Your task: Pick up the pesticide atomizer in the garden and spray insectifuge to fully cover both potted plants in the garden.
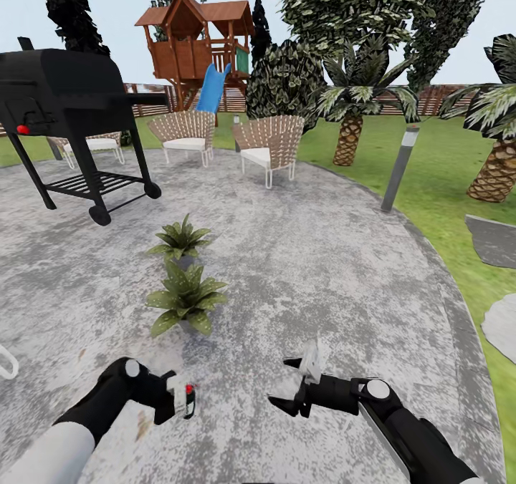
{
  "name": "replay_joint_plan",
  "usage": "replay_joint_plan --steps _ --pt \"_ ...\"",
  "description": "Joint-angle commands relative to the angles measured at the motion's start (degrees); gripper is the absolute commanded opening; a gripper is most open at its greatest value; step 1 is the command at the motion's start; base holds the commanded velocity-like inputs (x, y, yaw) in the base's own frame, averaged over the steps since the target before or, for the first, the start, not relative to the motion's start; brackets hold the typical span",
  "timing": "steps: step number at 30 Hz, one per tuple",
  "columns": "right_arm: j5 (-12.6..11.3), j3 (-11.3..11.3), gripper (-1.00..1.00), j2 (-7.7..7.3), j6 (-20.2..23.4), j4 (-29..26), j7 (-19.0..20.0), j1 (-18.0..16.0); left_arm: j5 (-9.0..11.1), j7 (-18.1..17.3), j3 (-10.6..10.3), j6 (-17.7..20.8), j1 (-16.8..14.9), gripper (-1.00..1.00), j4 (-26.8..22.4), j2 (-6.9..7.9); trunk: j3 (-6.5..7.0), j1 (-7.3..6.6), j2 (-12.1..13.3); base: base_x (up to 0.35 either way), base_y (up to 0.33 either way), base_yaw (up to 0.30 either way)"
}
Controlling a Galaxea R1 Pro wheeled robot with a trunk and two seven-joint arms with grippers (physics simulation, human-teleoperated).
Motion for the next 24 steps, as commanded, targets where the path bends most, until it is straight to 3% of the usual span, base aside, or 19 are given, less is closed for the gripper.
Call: replay_joint_plan --steps 1,3,5,7,8,10,11,12,13,15,16,18,20,24 --pt "-0.6 0.1 1.00 0.03 0.1 2.0 -0.2 0.0 0.3 4.0 3.8 -0.4 2.2 -1.00 -0.1 0.07 -0.04 -0.02 0.0 0.000 0.000 0.000" --pt "-0.7 0.1 1.00 0.09 -0.8 6.8 -3.1 0.0 2.1 9.4 11.5 -0.5 5.2 -1.00 -0.1 -0.19 -0.04 -0.02 0.0 0.000 0.000 0.000" --pt "-0.9 0.2 1.00 0.23 -4.1 11.0 -8.1 0.0 5.6 12.4 18.6 -0.6 6.8 -1.00 -0.1 -0.30 -0.04 -0.02 0.0 0.000 0.000 0.000" --pt "-1.2 0.3 1.00 0.58 -10.3 17.0 -16.3 0.0 13.1 16.5 27.2 -1.1 8.4 -1.00 -0.1 -0.45 -0.04 -0.02 0.0 0.000 0.000 0.000" --pt "-1.5 0.3 1.00 0.94 -13.2 20.1 -20.3 0.0 15.9 18.2 29.4 -1.7 9.2 -1.00 -0.1 -0.53 -0.04 -0.02 0.0 0.000 0.000 0.000" --pt "-3.5 0.2 1.00 1.79 -18.6 25.4 -26.5 0.0 23.9 24.4 33.3 -6.8 11.5 -1.00 0.2 -0.73 -0.04 -0.02 0.0 0.000 0.000 0.000" --pt "-5.3 0.3 1.00 2.20 -22.1 28.6 -30.2 0.0 26.9 28.1 34.0 -9.4 12.4 -1.00 0.9 -0.79 -0.04 -0.02 0.0 0.000 0.000 0.000" --pt "-6.6 0.3 1.00 2.55 -24.6 30.8 -32.7 0.0 28.4 30.7 34.3 -10.7 12.9 -1.00 1.8 -0.82 -0.04 -0.02 0.0 0.000 0.000 0.000" --pt "-8.6 0.3 1.00 3.93 -29.6 35.2 -37.7 0.0 30.0 35.7 34.5 -12.6 13.8 -1.00 3.5 -0.91 -0.04 -0.02 0.0 0.000 0.000 0.000" --pt "-9.9 0.2 1.00 6.66 -37.0 42.9 -44.4 0.0 30.8 41.5 34.7 -15.3 14.5 -1.00 5.7 -1.21 -0.04 -0.02 0.0 0.000 0.000 0.000" --pt "-10.1 0.2 1.00 7.32 -39.5 45.3 -46.7 0.0 30.9 43.2 34.8 -16.4 14.6 -1.00 6.3 -1.27 -0.04 -0.02 0.0 0.000 0.000 0.000" --pt "-10.3 0.2 1.00 8.53 -50.3 52.2 -54.1 0.0 31.1 48.1 35.0 -19.6 14.7 -1.00 9.8 -1.29 -0.04 -0.02 0.0 0.000 0.000 0.000" --pt "-10.4 0.2 1.00 9.29 -61.1 58.0 -58.8 0.0 31.2 51.5 35.1 -23.3 14.8 -1.00 13.7 -1.15 -0.04 -0.02 0.0 0.000 0.000 0.000" --pt "-10.3 0.2 1.00 9.64 -62.7 60.2 -60.5 0.0 31.3 53.4 35.1 -27.7 17.0 -1.00 16.7 -1.08 -0.04 -0.02 0.0 0.000 0.000 0.000"
